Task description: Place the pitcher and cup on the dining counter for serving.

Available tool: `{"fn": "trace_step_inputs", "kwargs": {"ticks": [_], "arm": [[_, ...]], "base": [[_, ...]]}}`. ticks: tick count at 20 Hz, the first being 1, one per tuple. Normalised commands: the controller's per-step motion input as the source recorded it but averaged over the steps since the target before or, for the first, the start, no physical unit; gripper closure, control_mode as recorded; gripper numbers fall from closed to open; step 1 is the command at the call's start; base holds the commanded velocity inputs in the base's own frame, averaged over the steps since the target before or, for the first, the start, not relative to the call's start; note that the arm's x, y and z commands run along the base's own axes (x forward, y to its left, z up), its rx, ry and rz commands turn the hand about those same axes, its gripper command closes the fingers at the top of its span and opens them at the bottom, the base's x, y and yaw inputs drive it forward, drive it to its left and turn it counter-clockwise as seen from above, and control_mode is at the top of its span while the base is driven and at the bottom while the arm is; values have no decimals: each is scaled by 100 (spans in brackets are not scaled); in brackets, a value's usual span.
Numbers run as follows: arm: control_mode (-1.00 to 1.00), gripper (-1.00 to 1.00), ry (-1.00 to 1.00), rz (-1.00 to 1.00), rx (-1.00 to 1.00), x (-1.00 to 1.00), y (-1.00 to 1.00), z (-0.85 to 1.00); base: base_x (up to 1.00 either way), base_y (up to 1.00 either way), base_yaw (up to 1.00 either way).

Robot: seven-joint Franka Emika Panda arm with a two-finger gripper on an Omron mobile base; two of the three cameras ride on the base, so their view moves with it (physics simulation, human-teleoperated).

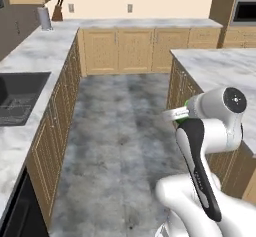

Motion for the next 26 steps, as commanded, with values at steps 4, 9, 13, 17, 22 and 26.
{"fn": "trace_step_inputs", "kwargs": {"ticks": [4,9,13,17,22,26], "arm": [[100,100,0,0,0,0,0,0],[100,100,0,0,0,0,0,0],[100,100,0,0,0,0,0,0],[100,100,0,0,0,0,0,0],[100,100,0,0,0,0,0,0],[100,100,0,0,0,0,0,0]], "base": [[95,27,-46],[95,39,-40],[100,54,-44],[100,54,-43],[100,40,-38],[100,34,-36]]}}
